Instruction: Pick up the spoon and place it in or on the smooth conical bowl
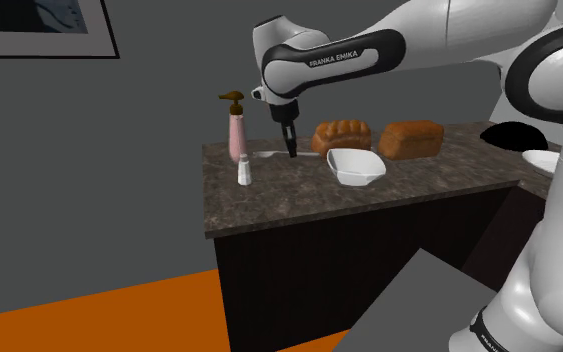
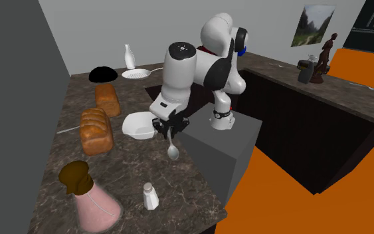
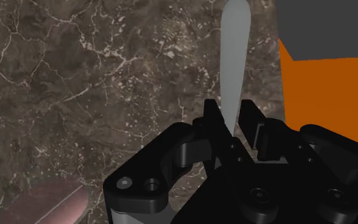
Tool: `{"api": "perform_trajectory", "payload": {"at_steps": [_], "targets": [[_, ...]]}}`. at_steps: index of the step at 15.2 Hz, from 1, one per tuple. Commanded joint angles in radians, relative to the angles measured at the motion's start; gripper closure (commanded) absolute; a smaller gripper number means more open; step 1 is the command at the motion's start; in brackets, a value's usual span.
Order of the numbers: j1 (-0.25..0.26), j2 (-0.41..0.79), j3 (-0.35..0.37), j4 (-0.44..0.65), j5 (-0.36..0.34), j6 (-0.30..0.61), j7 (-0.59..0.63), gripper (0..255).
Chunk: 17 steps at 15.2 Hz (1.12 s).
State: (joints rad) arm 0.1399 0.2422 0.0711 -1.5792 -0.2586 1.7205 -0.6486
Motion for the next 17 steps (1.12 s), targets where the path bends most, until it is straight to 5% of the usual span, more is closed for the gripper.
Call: {"api": "perform_trajectory", "payload": {"at_steps": [1, 17], "targets": [[-0.028, -0.049, -0.016, -0.062, 0.002, 0.024, -0.04, 255], [-0.225, -0.211, -0.177, -0.273, -0.007, 0.16, -0.373, 255]]}}
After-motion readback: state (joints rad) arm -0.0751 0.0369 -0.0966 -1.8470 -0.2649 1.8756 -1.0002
